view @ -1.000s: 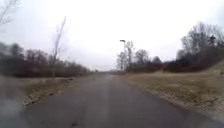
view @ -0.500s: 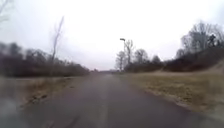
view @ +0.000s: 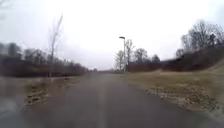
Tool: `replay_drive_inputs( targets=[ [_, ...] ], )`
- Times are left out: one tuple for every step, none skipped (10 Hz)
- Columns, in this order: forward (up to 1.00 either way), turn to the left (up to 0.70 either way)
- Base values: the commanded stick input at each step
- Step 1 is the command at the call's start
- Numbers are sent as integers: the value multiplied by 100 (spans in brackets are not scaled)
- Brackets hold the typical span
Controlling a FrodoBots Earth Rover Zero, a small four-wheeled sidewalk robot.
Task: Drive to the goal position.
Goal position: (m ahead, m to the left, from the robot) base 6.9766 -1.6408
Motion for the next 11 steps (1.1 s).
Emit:
replay_drive_inputs(
  targets=[
    [70, 0],
    [70, 0],
    [70, 0],
    [70, 0],
    [70, 0],
    [70, 0],
    [70, 0],
    [70, 0],
    [70, 0],
    [70, 0],
    [70, 0]
  ],
)
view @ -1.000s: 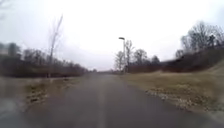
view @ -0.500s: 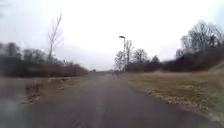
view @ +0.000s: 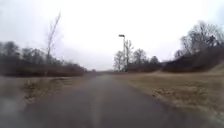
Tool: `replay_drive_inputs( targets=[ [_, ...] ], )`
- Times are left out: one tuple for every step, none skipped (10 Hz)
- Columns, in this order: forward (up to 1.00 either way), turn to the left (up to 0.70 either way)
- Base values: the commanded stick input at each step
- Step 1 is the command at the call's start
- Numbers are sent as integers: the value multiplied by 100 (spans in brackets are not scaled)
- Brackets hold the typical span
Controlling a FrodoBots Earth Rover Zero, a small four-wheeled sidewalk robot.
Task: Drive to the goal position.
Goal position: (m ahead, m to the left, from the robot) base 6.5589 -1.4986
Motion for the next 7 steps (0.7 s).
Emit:
replay_drive_inputs(
  targets=[
    [70, 0],
    [70, 0],
    [70, 0],
    [70, 0],
    [70, 0],
    [70, 0],
    [70, 0]
  ],
)
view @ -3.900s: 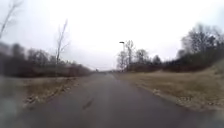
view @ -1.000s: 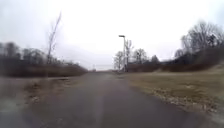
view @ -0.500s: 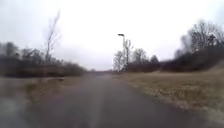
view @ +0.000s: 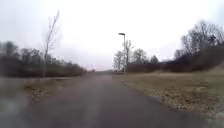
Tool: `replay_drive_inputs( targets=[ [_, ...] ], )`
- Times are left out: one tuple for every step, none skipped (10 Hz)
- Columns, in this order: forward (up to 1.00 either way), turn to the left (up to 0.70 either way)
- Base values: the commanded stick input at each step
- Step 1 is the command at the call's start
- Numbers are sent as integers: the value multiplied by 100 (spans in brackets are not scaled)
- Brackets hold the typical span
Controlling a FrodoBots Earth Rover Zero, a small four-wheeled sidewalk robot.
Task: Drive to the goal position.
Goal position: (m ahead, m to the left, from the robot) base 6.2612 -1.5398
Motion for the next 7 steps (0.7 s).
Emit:
replay_drive_inputs(
  targets=[
    [70, 0],
    [70, 0],
    [70, 0],
    [70, 0],
    [70, 0],
    [70, 0],
    [70, 0]
  ],
)
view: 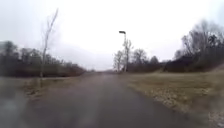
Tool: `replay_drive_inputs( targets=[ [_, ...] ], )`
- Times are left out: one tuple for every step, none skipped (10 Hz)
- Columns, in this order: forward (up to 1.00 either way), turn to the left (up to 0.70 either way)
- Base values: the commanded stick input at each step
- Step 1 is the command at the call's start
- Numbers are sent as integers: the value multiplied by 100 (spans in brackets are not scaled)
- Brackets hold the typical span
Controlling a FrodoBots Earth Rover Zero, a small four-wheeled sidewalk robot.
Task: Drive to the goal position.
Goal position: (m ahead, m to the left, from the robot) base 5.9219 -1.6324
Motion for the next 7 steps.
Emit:
replay_drive_inputs(
  targets=[
    [70, 2],
    [70, 16],
    [70, 35],
    [70, 28],
    [70, 7],
    [70, 0],
    [70, 0]
  ],
)
